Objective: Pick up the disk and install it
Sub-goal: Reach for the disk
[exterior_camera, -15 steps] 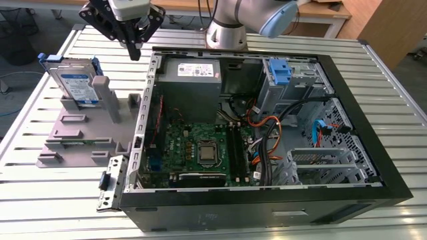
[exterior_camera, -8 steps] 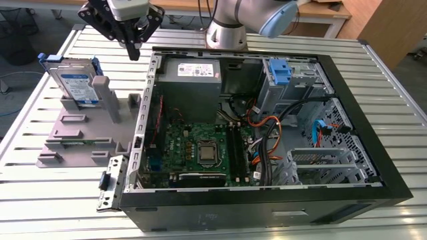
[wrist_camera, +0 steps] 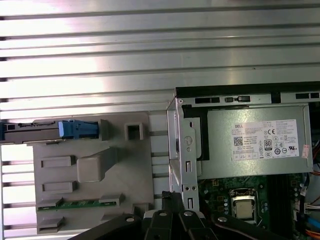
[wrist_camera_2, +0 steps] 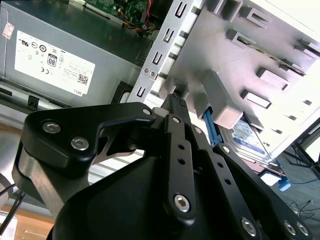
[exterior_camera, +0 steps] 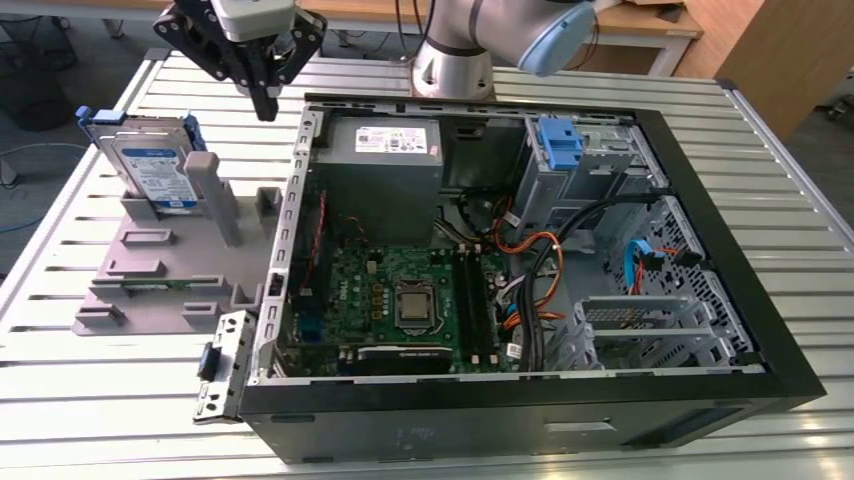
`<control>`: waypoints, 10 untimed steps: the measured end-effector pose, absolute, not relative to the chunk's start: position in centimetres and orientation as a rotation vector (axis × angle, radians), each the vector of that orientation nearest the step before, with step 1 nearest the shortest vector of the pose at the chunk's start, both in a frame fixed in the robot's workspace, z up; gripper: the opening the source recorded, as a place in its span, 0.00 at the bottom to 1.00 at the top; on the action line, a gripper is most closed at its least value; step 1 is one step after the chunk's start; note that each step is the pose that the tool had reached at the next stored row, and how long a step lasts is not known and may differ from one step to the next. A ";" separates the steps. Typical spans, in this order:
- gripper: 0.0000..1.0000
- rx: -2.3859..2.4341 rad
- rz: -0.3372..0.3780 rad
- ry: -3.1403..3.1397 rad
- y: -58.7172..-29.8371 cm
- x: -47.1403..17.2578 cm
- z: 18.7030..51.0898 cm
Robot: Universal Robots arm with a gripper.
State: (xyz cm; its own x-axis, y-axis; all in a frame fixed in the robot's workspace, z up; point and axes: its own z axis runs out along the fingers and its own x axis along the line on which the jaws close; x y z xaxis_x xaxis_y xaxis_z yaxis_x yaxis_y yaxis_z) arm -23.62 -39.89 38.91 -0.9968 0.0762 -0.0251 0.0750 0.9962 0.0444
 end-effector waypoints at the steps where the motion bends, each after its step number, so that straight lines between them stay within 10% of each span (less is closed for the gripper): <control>1: 0.11 0.118 0.068 3.112 -39.9 -23.6 38.9; 10: 0.11 0.118 0.068 3.112 -39.9 -23.9 38.9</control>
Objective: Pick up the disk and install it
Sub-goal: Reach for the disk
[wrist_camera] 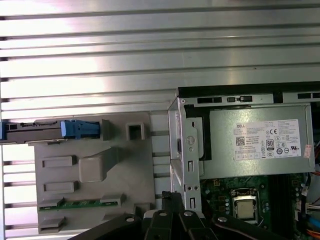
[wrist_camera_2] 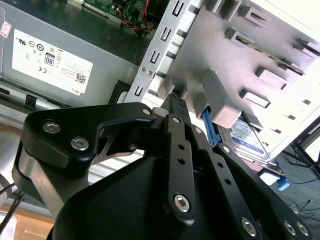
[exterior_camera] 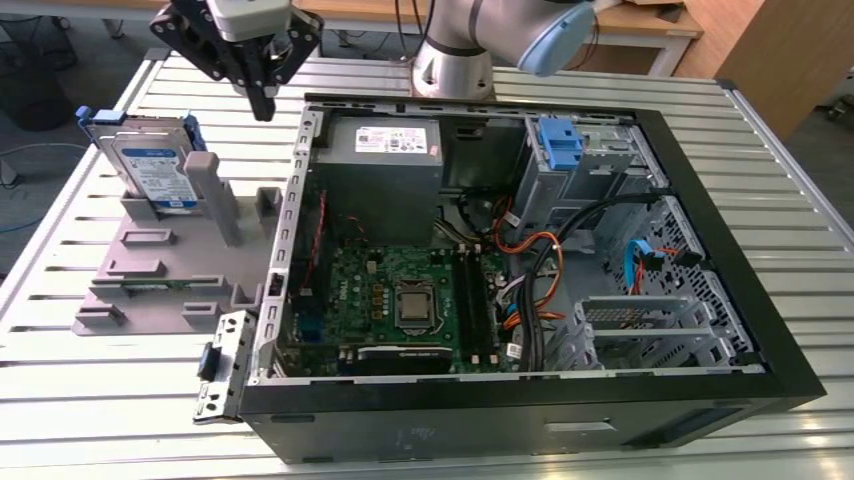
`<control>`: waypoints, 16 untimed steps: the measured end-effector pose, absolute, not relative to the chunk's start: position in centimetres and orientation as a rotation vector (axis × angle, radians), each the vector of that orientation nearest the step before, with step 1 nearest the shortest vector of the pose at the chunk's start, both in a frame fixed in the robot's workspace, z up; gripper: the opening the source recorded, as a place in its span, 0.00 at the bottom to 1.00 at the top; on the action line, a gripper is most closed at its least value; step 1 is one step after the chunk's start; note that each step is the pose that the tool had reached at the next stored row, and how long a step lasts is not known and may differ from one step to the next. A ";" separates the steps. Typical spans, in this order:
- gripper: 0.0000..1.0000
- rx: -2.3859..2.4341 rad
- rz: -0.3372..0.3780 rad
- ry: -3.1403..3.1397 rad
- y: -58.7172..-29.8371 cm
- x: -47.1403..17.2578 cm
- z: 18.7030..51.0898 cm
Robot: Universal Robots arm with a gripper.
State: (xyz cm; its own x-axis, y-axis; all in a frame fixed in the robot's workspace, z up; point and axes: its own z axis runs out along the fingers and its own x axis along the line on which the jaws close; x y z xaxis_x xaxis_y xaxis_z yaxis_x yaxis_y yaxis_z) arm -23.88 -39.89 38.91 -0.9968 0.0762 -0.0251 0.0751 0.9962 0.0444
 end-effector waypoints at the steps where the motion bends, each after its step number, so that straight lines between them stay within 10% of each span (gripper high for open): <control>1: 0.11 0.118 0.068 3.112 -39.9 -23.9 38.9; 16: 0.11 0.118 0.068 3.112 -39.9 -24.5 38.9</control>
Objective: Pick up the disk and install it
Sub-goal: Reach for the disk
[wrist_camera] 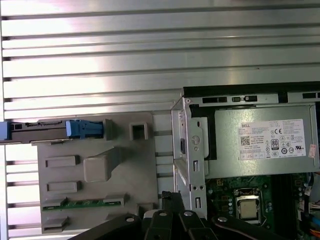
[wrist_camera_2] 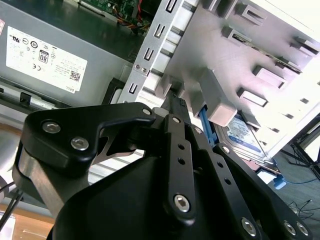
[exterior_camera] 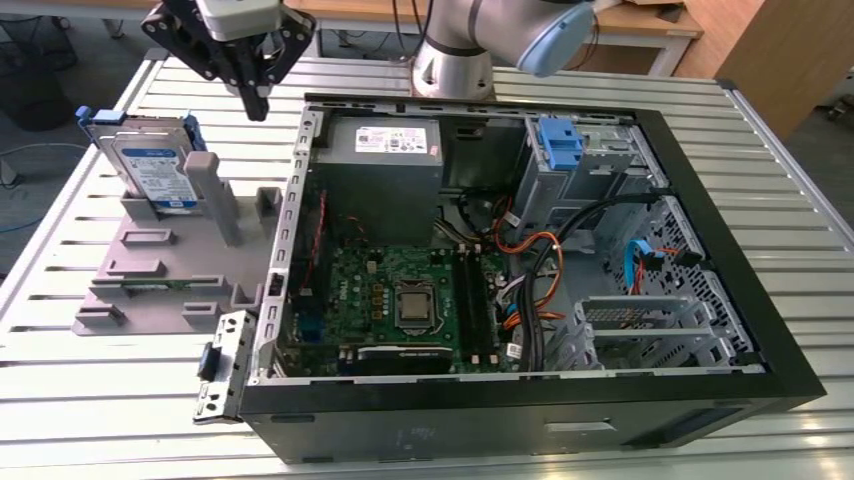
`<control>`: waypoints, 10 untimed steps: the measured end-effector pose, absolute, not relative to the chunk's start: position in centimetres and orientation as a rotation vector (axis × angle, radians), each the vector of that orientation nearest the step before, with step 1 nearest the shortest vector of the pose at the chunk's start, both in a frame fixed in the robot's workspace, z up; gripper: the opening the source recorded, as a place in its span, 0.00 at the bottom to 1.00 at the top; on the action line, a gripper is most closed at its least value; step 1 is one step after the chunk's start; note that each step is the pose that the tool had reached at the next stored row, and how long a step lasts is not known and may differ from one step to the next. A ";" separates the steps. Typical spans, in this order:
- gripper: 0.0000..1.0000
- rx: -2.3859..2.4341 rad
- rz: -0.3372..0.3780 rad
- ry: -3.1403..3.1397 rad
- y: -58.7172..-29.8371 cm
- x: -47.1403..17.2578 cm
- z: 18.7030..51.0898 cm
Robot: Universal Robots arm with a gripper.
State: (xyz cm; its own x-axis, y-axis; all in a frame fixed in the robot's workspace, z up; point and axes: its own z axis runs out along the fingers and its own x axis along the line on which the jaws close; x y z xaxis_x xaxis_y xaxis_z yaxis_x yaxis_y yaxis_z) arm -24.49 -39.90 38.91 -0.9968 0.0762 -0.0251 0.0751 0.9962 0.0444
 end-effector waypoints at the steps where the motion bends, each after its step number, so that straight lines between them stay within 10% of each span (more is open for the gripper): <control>1: 0.11 0.118 0.068 3.112 -39.9 -24.6 38.9; 10: 0.11 0.118 0.068 3.112 -39.9 -25.5 38.9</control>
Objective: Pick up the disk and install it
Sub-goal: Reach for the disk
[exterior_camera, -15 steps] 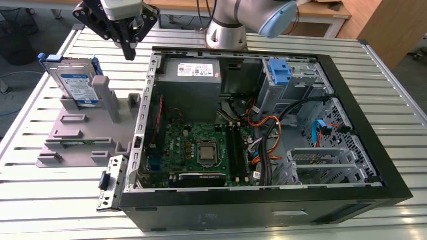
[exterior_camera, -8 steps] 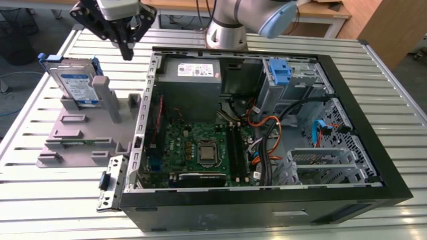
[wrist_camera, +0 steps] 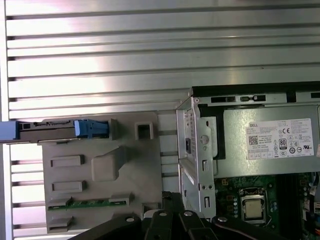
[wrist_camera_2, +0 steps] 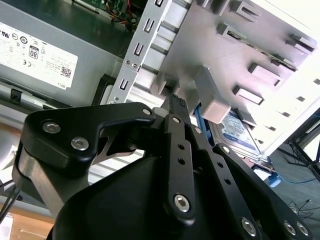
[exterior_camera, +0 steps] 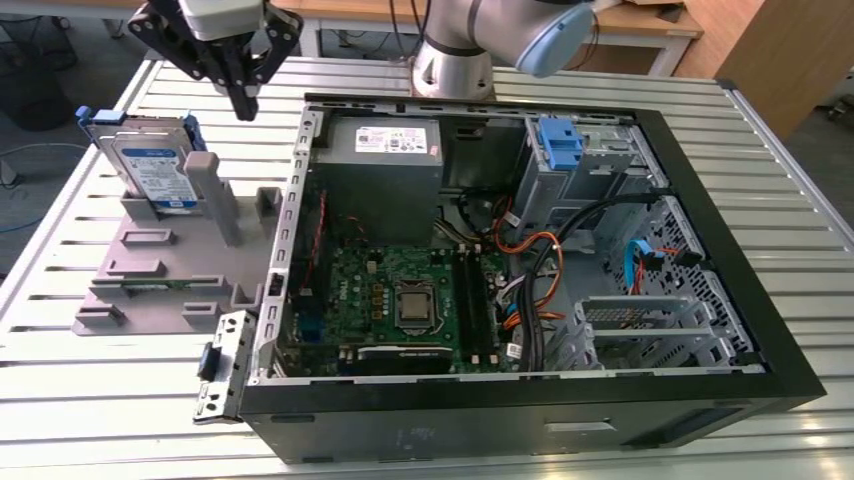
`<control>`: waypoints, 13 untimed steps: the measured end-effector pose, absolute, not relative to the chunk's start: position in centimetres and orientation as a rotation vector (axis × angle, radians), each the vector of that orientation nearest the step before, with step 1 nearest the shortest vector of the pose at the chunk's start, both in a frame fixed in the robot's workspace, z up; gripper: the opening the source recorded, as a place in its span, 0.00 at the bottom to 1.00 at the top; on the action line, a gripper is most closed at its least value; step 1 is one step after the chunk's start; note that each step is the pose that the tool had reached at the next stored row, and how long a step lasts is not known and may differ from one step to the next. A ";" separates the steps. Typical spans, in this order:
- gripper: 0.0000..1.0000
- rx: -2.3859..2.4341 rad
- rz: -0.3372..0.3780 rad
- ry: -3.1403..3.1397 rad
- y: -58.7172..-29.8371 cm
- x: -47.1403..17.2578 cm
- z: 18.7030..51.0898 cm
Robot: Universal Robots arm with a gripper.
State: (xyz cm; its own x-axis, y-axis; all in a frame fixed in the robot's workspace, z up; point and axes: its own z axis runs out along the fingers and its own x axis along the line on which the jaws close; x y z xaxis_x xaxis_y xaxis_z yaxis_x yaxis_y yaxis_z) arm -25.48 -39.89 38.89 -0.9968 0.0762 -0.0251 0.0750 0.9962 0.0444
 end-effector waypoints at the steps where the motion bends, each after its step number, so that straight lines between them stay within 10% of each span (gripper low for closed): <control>1: 0.11 0.118 0.068 3.112 -39.9 -25.6 38.9; 13: 0.11 0.118 0.068 3.112 -39.9 -26.3 38.9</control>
State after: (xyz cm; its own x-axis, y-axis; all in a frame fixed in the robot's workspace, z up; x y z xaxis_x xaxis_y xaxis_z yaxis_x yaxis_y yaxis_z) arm -26.32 -39.89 38.89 -0.9968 0.0762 -0.0251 0.0751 0.9962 0.0444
